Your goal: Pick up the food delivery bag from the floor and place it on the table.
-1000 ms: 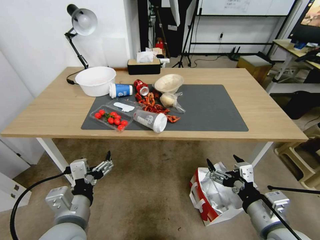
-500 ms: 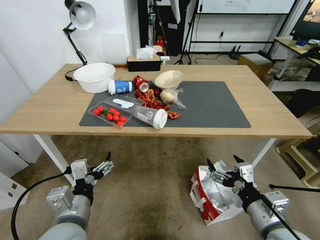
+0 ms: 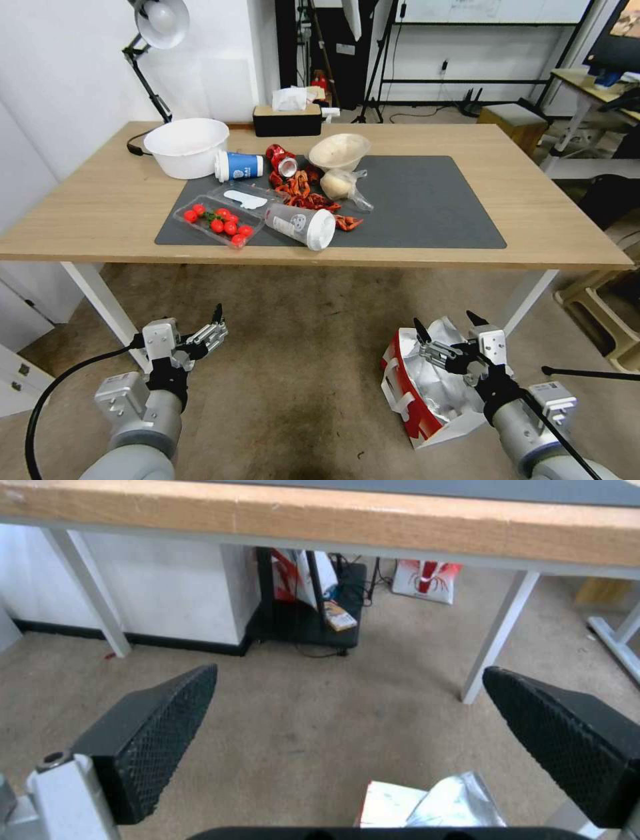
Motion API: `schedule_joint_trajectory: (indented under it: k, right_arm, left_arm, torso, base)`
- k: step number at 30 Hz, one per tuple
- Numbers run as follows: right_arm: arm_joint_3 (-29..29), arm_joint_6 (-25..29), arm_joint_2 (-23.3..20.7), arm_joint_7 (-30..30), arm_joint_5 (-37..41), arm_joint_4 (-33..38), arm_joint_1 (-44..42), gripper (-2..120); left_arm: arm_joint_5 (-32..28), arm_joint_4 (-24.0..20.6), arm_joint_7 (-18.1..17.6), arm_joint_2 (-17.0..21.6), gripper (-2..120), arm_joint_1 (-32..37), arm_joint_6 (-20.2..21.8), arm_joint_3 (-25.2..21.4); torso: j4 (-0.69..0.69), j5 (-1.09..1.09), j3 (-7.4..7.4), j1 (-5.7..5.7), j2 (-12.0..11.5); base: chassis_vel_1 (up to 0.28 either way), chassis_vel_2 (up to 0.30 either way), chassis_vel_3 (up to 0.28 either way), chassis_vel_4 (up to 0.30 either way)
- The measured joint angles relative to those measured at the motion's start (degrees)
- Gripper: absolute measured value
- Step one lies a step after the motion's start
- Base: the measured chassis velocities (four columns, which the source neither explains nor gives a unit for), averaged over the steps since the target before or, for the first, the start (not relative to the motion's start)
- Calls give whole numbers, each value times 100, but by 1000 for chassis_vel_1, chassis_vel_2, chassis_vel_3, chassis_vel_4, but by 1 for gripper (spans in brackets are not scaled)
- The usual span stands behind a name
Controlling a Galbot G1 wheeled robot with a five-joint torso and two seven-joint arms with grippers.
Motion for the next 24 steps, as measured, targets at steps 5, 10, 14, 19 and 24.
schedule_joint_trajectory:
  k: [5, 10, 14, 19, 24]
  right_arm:
    - [-2, 0, 10, 0, 10, 14, -3, 100]
    - [-3, -1, 11, 1, 13, 21, -5, 100]
    - [-6, -4, 19, 2, 13, 21, 2, 100]
    - [-9, -4, 24, 3, 13, 13, 7, 100]
    - [-9, -2, 21, 2, 13, 5, 11, 100]
  left_arm:
    - [21, -1, 14, -3, 100, 2, 9, 0]
    - [42, -4, 16, -3, 100, 11, 8, 0]
    - [56, -4, 17, -3, 100, 16, 18, 0]
    - [68, -5, 19, -13, 100, 31, 43, 6]
    - [77, 3, 20, -16, 100, 31, 41, 10]
  torso:
    - [0, 0, -67, -47, -114]
    - [0, 0, -119, -81, -201]
    - [0, 0, -182, -129, -312]
    - [0, 0, -240, -172, -415]
    - [0, 0, -299, -211, -513]
  base:
    - [0, 0, 0, 0]
    - [0, 0, 0, 0]
    - [0, 0, 0, 0]
    - [0, 0, 0, 0]
    - [0, 0, 0, 0]
